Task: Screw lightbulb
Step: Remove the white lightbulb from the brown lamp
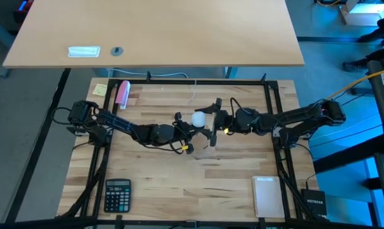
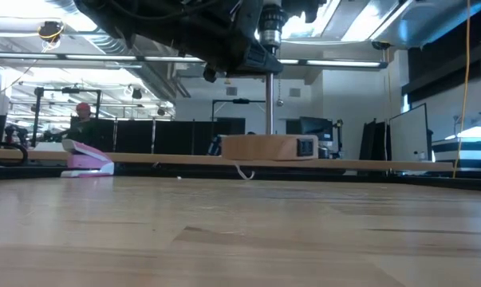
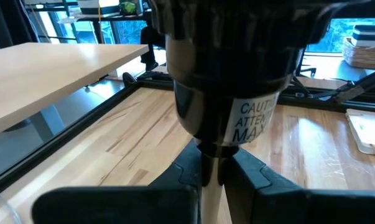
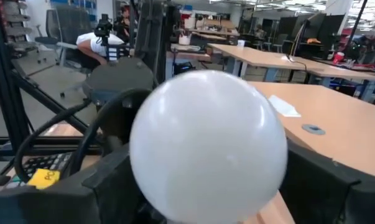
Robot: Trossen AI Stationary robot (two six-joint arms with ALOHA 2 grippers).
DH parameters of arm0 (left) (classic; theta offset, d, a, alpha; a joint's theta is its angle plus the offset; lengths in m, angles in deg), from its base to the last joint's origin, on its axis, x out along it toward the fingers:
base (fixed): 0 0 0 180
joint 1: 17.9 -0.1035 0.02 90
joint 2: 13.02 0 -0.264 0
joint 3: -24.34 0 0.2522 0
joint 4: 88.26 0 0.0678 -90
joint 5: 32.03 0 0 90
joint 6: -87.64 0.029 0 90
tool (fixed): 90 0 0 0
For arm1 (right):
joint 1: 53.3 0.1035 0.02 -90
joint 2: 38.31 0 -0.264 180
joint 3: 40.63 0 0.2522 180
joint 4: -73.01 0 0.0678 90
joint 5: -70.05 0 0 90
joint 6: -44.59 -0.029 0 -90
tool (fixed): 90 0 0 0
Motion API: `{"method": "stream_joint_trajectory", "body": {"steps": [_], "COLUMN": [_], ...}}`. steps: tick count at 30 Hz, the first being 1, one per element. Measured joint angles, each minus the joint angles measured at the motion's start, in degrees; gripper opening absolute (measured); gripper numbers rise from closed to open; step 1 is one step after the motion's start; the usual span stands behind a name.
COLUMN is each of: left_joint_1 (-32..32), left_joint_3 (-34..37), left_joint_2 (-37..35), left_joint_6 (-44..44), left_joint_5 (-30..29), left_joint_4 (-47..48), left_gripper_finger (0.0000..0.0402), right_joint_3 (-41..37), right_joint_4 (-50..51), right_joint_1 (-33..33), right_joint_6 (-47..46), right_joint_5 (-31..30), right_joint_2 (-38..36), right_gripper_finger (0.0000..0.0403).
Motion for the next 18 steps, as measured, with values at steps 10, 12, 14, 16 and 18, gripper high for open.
{"method": "stream_joint_trajectory", "body": {"steps": [10,12,14,16,18], "left_joint_1": [0.11,0.52,1.13,1.77,2.34], "left_joint_3": [0.0,0.0,0.0,0.0,0.0], "left_joint_2": [0.0,0.0,-0.17,-0.94,-1.83], "left_joint_6": [-0.43,-0.31,-0.07,0.35,0.64], "left_joint_5": [0.57,0.57,0.8,2.0,3.12], "left_joint_4": [0.17,-0.01,-0.01,-0.01,-0.16], "left_gripper_finger": [0.0027,0.0027,0.0027,0.0027,0.0027], "right_joint_3": [0.0,0.01,0.62,1.69,3.07], "right_joint_4": [0.21,0.2,1.19,2.39,3.62], "right_joint_1": [0.0,0.0,0.0,-0.02,-0.02], "right_joint_6": [0.51,0.84,0.09,-0.14,-0.15], "right_joint_5": [-0.05,1.06,4.26,7.73,10.88], "right_joint_2": [-0.1,-0.13,-0.24,-0.36,-0.54], "right_gripper_finger": [0.0254,0.0254,0.0254,0.0254,0.0254]}}
